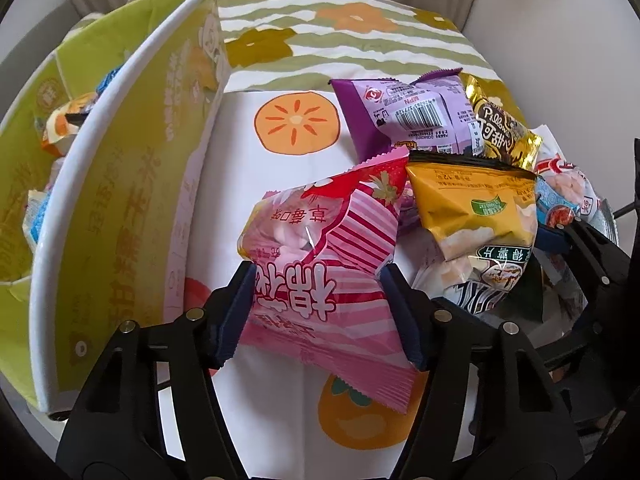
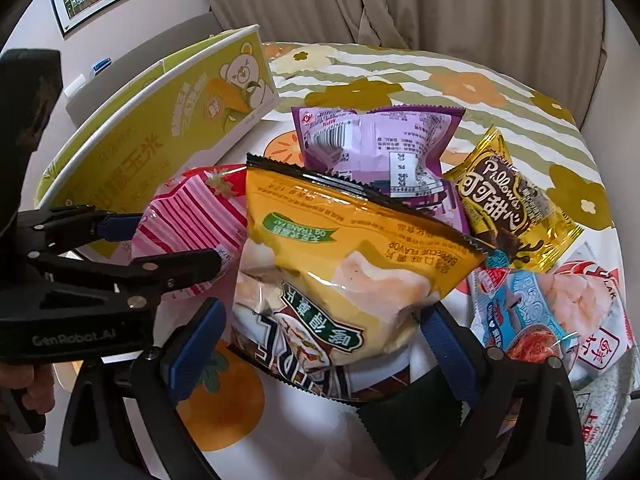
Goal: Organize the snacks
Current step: 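Grasp the pink striped packet with left gripper while right grasps the yellow chip bag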
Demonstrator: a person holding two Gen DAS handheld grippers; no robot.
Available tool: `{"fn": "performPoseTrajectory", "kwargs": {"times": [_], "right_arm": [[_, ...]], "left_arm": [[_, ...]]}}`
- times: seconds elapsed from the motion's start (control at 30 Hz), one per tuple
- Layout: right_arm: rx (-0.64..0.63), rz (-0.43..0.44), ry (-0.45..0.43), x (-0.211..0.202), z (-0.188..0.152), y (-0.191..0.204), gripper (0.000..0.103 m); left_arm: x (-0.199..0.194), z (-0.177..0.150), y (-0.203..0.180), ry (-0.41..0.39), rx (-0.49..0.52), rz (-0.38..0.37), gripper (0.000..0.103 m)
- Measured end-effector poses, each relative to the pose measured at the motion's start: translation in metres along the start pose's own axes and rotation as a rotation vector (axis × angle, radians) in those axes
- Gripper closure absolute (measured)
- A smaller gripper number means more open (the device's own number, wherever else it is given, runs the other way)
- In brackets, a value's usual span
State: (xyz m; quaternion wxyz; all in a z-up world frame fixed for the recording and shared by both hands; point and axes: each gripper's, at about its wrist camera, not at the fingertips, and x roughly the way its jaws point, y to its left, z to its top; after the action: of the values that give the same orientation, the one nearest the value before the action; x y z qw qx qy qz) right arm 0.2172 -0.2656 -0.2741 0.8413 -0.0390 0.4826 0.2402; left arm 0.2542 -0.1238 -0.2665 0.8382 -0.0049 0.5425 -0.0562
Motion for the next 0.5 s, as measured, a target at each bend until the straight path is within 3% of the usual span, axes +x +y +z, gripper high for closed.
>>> {"fn": "performPoseTrajectory", "kwargs": {"times": [0.17,0.37,0.5], "right_arm": [[-0.026,-0.008,-0.006,0.002,-0.002,0.005,0.011],[-0.040,-0.019,-0.020,-0.005,-0.008,0.011,0.035],[-0.034,-0.019,-0.059,-0.019,-0.013,0.015,0.041]], "left_arm": [[-0.006,-0.001,0.002,-0.007,-0.005,0.002,0.043],[-0.017,-0.002,0.000,-0.021,-0.001,-0.007,0.044],[-0.033,-0.005,-0.003,-0.044,0.003,-0.021,0.044]]}}
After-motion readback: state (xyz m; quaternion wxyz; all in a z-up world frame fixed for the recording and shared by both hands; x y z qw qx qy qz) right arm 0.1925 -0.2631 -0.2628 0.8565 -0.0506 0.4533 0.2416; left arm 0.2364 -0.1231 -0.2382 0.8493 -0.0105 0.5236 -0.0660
